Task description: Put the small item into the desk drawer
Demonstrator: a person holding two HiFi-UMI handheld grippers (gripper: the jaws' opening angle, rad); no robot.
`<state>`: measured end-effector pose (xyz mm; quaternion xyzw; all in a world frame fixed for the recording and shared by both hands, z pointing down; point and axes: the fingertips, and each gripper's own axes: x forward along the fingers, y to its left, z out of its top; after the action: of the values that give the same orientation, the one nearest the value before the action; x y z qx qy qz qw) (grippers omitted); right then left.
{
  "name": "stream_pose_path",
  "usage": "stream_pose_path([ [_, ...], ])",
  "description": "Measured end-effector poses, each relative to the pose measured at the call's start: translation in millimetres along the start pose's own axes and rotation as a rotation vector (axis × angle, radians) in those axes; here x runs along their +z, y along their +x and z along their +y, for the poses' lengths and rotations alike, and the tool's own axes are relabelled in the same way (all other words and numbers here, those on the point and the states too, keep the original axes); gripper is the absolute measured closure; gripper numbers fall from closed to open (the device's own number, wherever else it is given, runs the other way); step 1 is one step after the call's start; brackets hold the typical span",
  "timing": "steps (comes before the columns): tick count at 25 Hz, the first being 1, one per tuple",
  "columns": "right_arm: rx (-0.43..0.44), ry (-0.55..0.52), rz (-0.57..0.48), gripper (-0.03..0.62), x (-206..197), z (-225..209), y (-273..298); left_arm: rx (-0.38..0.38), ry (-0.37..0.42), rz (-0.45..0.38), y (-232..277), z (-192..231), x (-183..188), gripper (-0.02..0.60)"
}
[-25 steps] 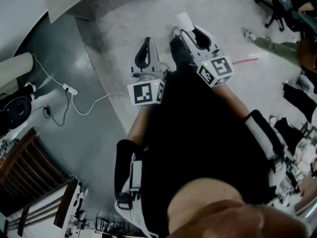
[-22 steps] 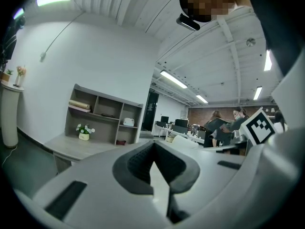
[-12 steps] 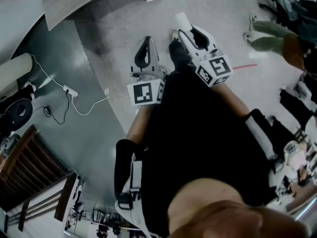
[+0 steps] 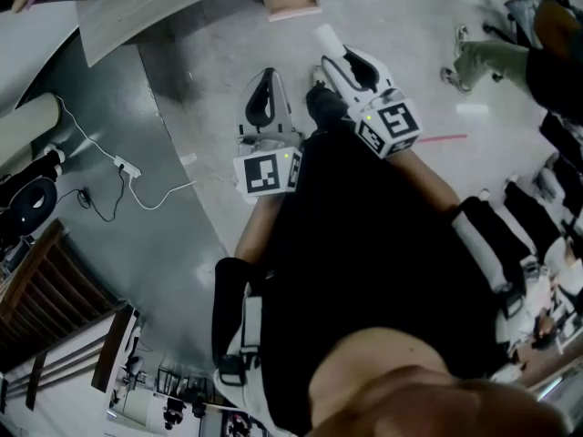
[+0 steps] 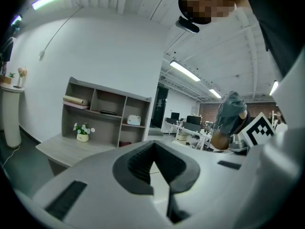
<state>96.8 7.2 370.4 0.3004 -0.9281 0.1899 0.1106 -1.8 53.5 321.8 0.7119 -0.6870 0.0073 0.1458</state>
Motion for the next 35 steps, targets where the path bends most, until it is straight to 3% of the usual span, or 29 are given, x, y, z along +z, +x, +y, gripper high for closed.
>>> stream_pose_path([
  [10,0.003,0.012,0.062,0.456,2,-60,34,0.058,-0.032,-0.004,51,-1,11,0.584],
  [26,-0.108,0.059,0.126,0.456,-16,-88,76,-0.06,-0.028,0.026,111,25,17,0.584],
  [35,-0.153,0.099,0.181,0.456,-39,-98,125,-0.072,-0.018,0.034,140,64,22,0.584],
])
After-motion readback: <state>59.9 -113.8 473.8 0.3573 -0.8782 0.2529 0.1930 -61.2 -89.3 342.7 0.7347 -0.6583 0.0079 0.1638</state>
